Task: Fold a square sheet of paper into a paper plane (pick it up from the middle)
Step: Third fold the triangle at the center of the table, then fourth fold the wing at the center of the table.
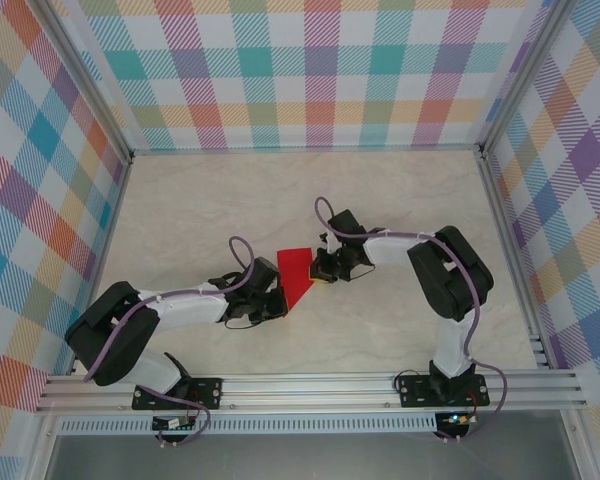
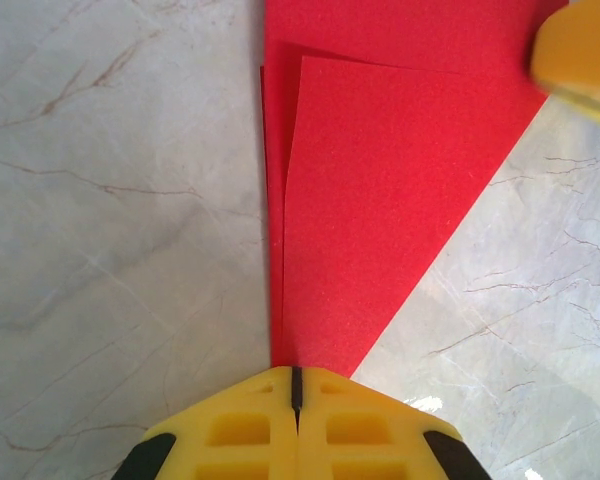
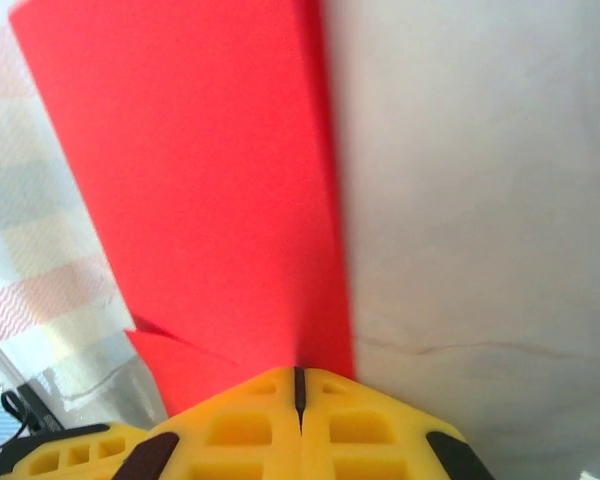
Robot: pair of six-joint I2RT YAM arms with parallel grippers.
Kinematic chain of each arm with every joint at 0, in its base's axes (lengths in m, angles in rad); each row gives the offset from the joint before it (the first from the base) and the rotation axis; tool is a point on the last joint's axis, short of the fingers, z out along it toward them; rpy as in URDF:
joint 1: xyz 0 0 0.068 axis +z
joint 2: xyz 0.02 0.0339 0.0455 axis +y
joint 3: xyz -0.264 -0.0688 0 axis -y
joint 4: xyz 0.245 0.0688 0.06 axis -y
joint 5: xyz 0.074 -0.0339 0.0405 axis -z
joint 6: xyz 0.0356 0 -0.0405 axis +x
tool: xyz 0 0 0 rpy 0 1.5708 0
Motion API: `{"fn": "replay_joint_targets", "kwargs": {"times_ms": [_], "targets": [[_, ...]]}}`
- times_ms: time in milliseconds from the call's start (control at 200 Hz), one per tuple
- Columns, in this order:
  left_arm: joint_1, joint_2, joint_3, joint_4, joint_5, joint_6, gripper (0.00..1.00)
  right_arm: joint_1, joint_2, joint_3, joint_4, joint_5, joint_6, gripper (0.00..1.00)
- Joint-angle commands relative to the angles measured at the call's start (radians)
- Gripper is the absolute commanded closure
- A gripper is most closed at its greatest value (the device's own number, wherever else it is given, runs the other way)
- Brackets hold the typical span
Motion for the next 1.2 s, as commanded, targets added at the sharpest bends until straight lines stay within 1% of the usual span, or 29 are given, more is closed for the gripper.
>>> {"fn": "replay_joint_targets", "kwargs": {"times_ms": [0,120,140,235,375,455,540,695,810,925,1195], "targets": [[-0.014,0.041,-0.026,-0.160,-0.034,-0.006,1.00,-0.040,-0.038,0.022,-0.063,0.123,-0.070,0.99],[-0.015,0.019,0.014,-0.172,-0.029,0.015,1.00,-0.039,-0.107,0.006,-0.057,0.097,-0.065,0.99],[-0.014,0.013,0.023,-0.206,-0.027,0.021,1.00,-0.038,-0.122,0.000,-0.056,0.094,-0.062,0.98],[-0.018,-0.028,0.070,-0.247,-0.025,0.050,0.99,-0.038,-0.191,-0.037,-0.056,0.089,-0.039,0.95],[-0.019,-0.110,0.107,-0.262,-0.038,0.075,0.93,-0.035,-0.277,-0.123,-0.023,0.052,0.026,0.74],[-0.019,-0.139,0.117,-0.236,-0.056,0.074,0.89,-0.029,-0.302,-0.163,0.001,0.026,0.072,0.63],[-0.019,-0.141,0.125,-0.203,-0.086,0.065,0.86,-0.018,-0.313,-0.189,0.023,0.010,0.119,0.57],[-0.019,-0.086,0.154,-0.190,-0.152,0.048,0.87,0.004,-0.298,-0.209,0.070,-0.005,0.174,0.47],[-0.020,-0.025,0.182,-0.190,-0.199,0.030,0.90,0.018,-0.257,-0.192,0.086,-0.027,0.179,0.46],[-0.019,0.022,0.199,-0.208,-0.238,0.015,0.92,0.029,-0.211,-0.178,0.111,-0.063,0.180,0.48],[-0.018,0.045,0.193,-0.206,-0.250,0.006,0.93,0.040,-0.149,-0.149,0.157,-0.127,0.171,0.56]]}}
